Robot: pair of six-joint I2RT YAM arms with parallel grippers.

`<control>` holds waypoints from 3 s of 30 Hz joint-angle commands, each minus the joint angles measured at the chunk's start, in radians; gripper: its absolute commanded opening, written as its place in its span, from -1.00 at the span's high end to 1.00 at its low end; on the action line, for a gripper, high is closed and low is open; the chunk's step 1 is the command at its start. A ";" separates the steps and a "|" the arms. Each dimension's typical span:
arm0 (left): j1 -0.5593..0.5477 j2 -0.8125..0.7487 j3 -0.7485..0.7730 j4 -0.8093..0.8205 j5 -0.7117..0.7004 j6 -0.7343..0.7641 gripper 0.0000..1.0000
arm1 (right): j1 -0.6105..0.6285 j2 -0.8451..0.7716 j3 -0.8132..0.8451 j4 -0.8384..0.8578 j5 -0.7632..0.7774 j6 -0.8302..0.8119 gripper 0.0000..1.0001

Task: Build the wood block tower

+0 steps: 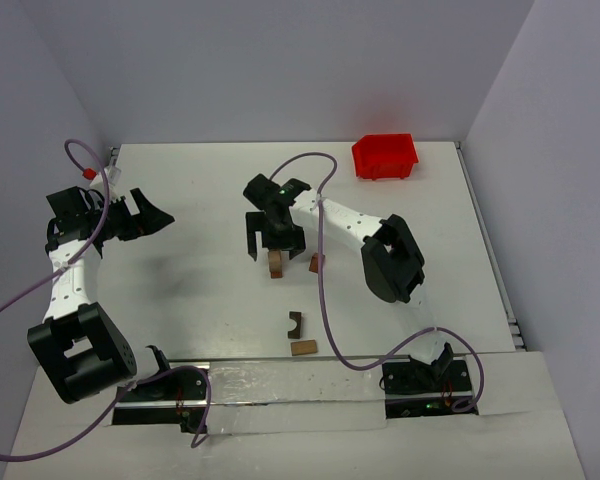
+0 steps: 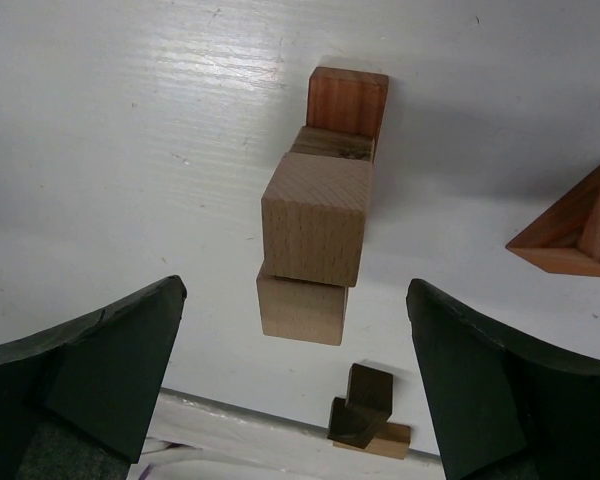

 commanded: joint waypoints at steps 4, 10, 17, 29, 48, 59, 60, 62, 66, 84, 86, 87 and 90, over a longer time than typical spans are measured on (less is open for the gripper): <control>0.008 -0.006 0.032 0.016 0.058 0.033 -0.99 | 0.016 -0.064 -0.011 0.024 -0.017 -0.031 -0.99; 0.007 -0.067 0.063 -0.047 0.128 0.116 -0.98 | 0.061 -0.297 -0.113 0.096 -0.016 -0.166 -0.99; 0.007 -0.149 0.084 -0.123 0.139 0.167 -0.99 | 0.054 -0.591 -0.324 0.156 -0.180 -0.486 -0.99; -0.108 -0.297 0.012 -0.306 0.044 0.471 -0.98 | -0.042 -1.014 -0.770 0.168 -0.381 -1.062 -0.96; -0.315 -0.447 -0.155 -0.183 -0.003 0.398 -0.98 | 0.141 -0.836 -0.953 0.476 -0.299 -1.012 -0.82; -0.323 -0.447 -0.159 -0.176 -0.008 0.381 -0.98 | 0.241 -0.724 -0.942 0.506 -0.250 -1.012 -0.83; -0.323 -0.447 -0.158 -0.178 -0.009 0.384 -0.99 | 0.245 -0.724 -0.947 0.500 -0.261 -1.018 -0.83; -0.323 -0.448 -0.157 -0.180 -0.013 0.387 -0.99 | 0.257 -0.730 -0.957 0.481 -0.298 -1.035 -0.82; -0.326 -0.448 -0.154 -0.179 -0.028 0.395 -0.99 | 0.284 -0.762 -0.993 0.450 -0.343 -1.077 -0.69; -0.327 -0.445 -0.145 -0.187 -0.061 0.410 -0.98 | 0.328 -0.666 -1.063 0.515 -0.311 -1.150 -0.33; -0.327 -0.447 -0.149 -0.187 -0.065 0.413 -0.98 | 0.329 -0.660 -1.060 0.519 -0.317 -1.151 -0.33; -0.327 -0.447 -0.150 -0.187 -0.064 0.414 -0.99 | 0.329 -0.654 -1.057 0.519 -0.317 -1.153 -0.32; -0.326 -0.446 -0.152 -0.181 -0.068 0.415 -0.98 | 0.334 -0.633 -1.045 0.515 -0.318 -1.158 -0.30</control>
